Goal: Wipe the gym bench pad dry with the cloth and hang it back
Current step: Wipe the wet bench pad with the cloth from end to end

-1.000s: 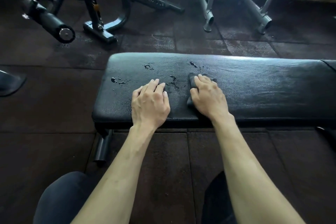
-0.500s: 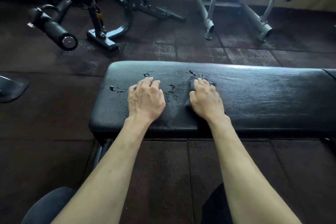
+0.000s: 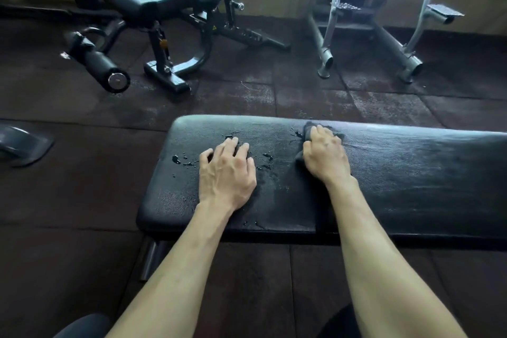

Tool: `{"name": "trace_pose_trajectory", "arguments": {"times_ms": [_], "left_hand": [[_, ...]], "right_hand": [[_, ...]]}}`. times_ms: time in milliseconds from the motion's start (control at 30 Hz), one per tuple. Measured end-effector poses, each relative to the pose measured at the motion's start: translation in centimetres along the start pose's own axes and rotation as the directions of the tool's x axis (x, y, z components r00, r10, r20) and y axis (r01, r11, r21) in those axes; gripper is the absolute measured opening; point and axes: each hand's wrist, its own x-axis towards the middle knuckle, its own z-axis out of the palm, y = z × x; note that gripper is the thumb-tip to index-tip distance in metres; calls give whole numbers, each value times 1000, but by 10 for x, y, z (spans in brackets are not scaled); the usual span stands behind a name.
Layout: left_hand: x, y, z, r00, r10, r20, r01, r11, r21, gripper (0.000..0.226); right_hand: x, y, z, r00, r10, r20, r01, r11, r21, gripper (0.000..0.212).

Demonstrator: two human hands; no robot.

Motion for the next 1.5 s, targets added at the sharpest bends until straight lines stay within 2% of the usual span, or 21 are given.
{"name": "trace_pose_trajectory", "arguments": {"times_ms": [100,167,200,300,367,433,500,567,633,667,733,867,933,1000,1067,1167,1233,1367,1500], "left_hand": [[-1,-1,-1,1000,-10,-11,10,1000,-5,43],[0,-1,-1,1000,-15,-24,15,1000,-10,43],[0,0,-1,1000,-19,-25,19,1000,-15,43],[2,2,-2,999,-24,-21,23,1000,-19,42],[1,3,-2,1000,-27,-13,27,1000,-16,42],[0,4,-1,999,-30,-21,30,999,-15,42],[0,3,-1,999,-34,-33,33,999,-23,41],[-1,2,-1,999,-35,-40,34,999,-22,41],[-1,2,-1,998,-43,-52,42,999,-24,41],[-1,1,-1,997,-47,-54,46,999,-27,41],[-2,0,-1,998,-42,-45,41,999,-34,41],[-3,1,-1,998,-33,-47,31,999,-39,41],[-1,1,-1,999,-30,-44,29,999,-32,42],[0,1,-1,999,-27,-35,26,999,-26,43],[-1,1,-2,999,-32,-40,31,999,-23,43],[-1,1,-2,998,-37,-50,36,999,-23,43],[-1,1,-1,999,-31,-42,29,999,-31,42],[0,1,-2,999,-33,-32,32,999,-31,43],[0,0,-3,999,-28,-24,28,999,-22,44]], "right_hand": [[5,-19,8,990,-125,58,126,992,-7,24],[-8,-16,8,972,-223,80,222,975,21,40],[-13,-8,5,971,-228,69,225,973,43,45],[-11,17,-2,994,-110,14,109,993,49,49],[6,18,0,999,-33,2,33,999,-14,42],[23,3,6,1000,-17,-19,16,999,-38,35],[34,-18,16,999,-46,-4,46,999,-15,30],[30,-34,25,988,-150,33,150,989,-6,28],[14,-38,27,969,-240,56,238,971,31,38],[9,-32,25,970,-240,46,237,970,62,45],[4,-11,16,984,-176,5,175,982,73,49],[31,26,1,997,29,-70,-29,1000,1,30],[47,22,-1,992,80,-97,-79,997,11,29],[51,2,5,996,27,-80,-28,1000,-5,34],[43,-21,17,995,-97,-19,96,995,-8,34],[14,-23,22,976,-218,13,217,974,68,43],[6,-4,13,983,-181,-37,183,980,78,42],[36,5,7,996,-32,-85,30,999,-23,28],[50,-34,25,992,-124,-3,124,992,25,27]]}}
